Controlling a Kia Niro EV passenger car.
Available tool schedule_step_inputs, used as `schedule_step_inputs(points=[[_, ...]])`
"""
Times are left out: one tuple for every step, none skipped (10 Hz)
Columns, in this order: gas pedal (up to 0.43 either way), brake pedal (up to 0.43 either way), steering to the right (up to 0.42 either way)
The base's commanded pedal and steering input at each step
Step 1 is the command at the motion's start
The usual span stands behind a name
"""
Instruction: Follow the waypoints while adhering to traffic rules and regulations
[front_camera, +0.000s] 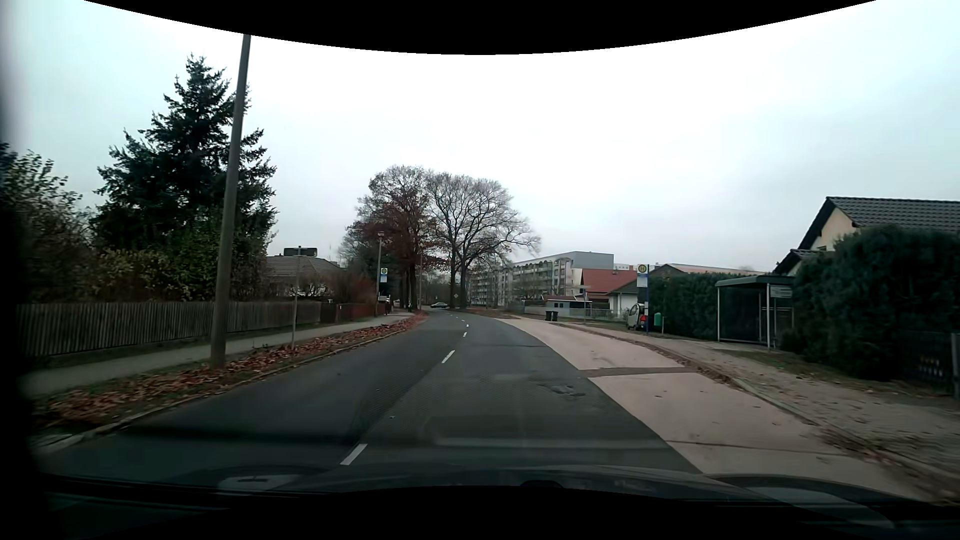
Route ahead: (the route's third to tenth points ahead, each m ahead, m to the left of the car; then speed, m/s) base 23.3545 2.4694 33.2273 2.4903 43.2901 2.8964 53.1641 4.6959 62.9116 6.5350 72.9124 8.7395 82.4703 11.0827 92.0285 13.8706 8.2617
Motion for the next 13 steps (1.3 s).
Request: schedule_step_inputs(points=[[0.118,0.0,0.001],[0.118,0.0,0.001],[0.118,0.0,0.001],[0.118,0.0,0.001],[0.118,0.0,0.0],[0.118,0.0,-0.001],[0.118,0.0,-0.001],[0.118,0.0,-0.001],[0.118,0.0,-0.004],[0.118,0.0,-0.005],[0.118,0.0,-0.006],[0.118,0.0,-0.008],[0.118,0.0,-0.008]])
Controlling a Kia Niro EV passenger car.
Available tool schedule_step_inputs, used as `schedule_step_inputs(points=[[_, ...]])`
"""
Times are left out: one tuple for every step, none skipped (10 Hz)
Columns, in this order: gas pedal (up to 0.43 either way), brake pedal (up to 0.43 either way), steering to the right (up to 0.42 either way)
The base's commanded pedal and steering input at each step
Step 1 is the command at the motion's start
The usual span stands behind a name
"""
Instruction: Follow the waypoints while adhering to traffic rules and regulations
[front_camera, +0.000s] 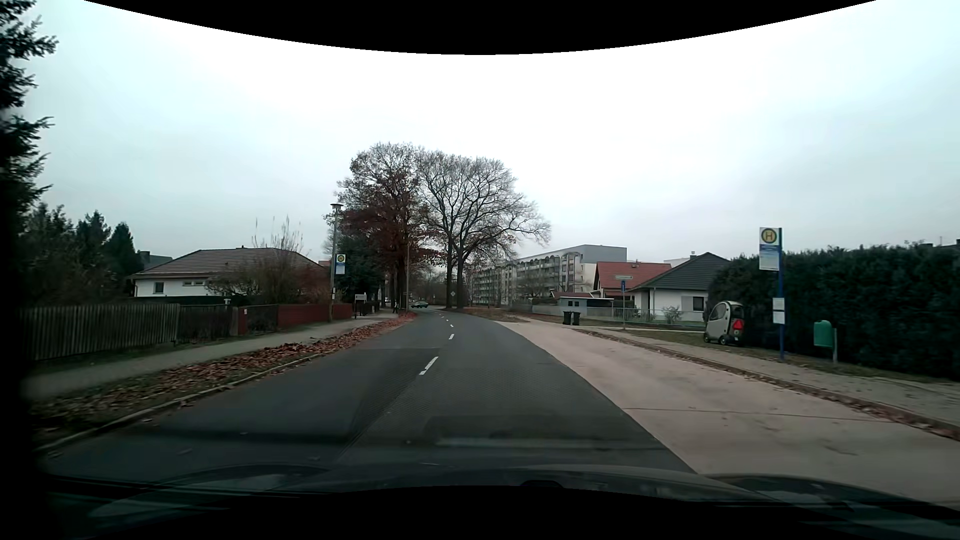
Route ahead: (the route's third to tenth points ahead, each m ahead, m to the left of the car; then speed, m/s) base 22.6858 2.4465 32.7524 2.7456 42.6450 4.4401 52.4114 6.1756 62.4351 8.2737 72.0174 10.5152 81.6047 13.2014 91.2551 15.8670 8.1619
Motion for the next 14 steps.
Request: schedule_step_inputs(points=[[0.118,0.0,-0.008],[0.118,0.0,-0.009],[0.118,0.0,-0.009],[0.118,0.0,-0.01],[0.118,0.0,-0.011],[0.118,0.0,-0.013],[0.118,0.0,-0.015],[0.13,0.0,-0.017],[0.13,0.0,-0.018],[0.13,0.0,-0.019],[0.13,0.0,-0.019],[0.13,0.0,-0.019],[0.13,0.0,-0.019],[0.13,0.0,-0.019]])
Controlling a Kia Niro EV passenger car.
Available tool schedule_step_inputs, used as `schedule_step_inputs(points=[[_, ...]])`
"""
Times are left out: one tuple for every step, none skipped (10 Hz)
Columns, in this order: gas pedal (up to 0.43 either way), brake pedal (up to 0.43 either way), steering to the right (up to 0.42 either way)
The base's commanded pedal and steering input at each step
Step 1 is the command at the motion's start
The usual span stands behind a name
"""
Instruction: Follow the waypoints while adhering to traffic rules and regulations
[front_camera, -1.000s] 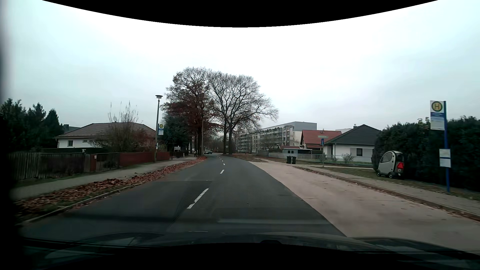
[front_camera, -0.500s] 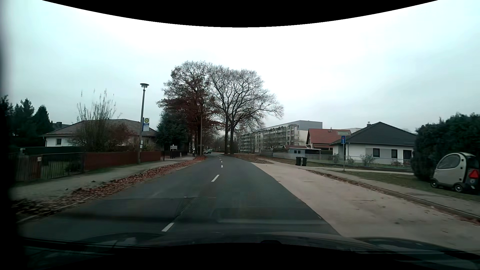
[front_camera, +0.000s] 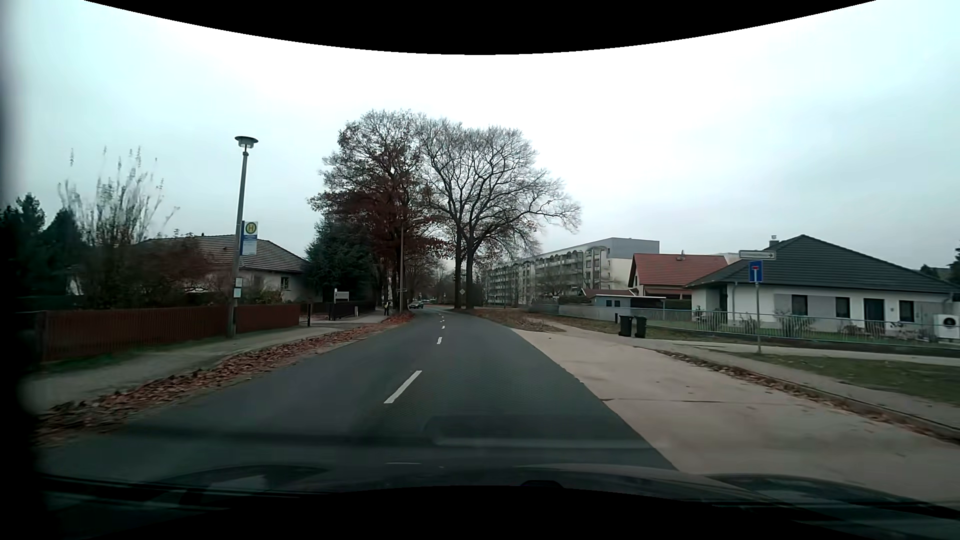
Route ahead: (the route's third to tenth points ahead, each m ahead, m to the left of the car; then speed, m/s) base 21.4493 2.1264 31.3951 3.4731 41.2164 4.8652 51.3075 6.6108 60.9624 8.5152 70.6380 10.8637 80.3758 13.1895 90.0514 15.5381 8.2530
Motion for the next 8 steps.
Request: schedule_step_inputs(points=[[0.13,0.0,-0.019],[0.13,0.0,-0.019],[0.13,0.0,-0.019],[0.13,0.0,-0.019],[0.138,0.0,-0.019],[0.138,0.0,-0.019],[0.138,0.0,-0.019],[0.138,0.0,-0.019]])
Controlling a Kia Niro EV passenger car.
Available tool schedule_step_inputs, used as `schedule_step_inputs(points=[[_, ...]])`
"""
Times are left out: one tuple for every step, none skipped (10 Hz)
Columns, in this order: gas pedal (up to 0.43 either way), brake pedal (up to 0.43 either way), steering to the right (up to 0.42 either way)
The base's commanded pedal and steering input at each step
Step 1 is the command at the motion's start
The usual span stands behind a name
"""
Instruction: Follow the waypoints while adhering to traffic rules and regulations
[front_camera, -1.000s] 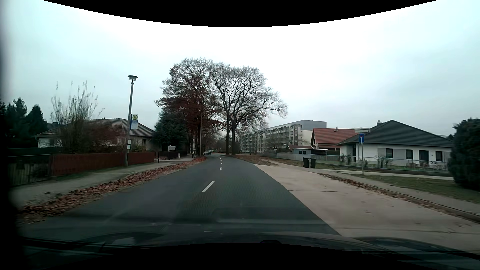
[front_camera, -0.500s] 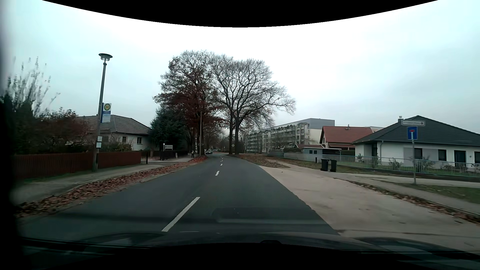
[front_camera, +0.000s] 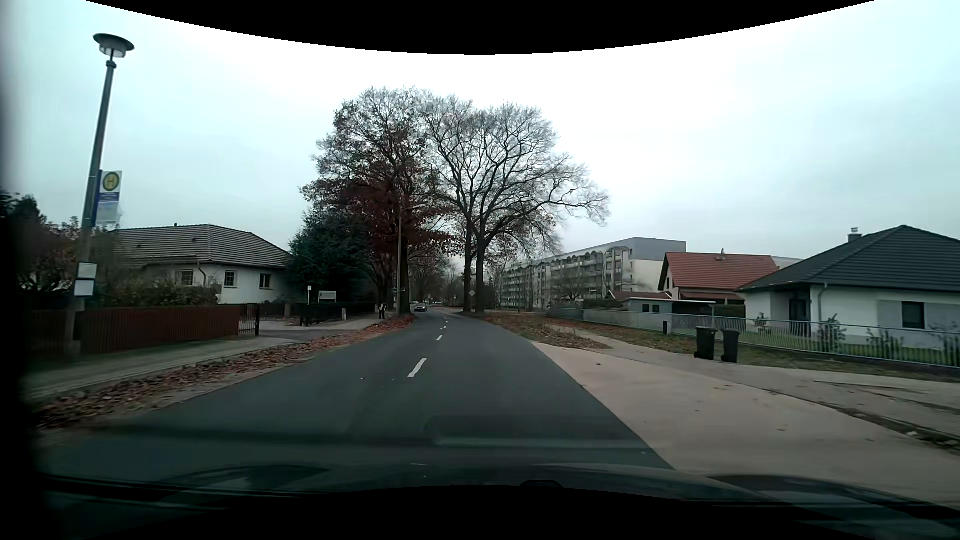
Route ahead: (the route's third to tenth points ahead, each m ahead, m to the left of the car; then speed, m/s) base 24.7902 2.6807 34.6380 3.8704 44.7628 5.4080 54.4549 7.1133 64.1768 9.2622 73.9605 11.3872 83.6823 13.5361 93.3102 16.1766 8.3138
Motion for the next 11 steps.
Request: schedule_step_inputs(points=[[0.138,0.0,-0.019],[0.138,0.0,-0.019],[0.138,0.0,-0.018],[0.138,0.0,-0.018],[0.138,0.0,-0.018],[0.138,0.0,-0.018],[0.138,0.0,-0.018],[0.138,0.0,-0.018],[0.138,0.0,-0.018],[0.138,0.0,-0.018],[0.138,0.0,-0.018]])
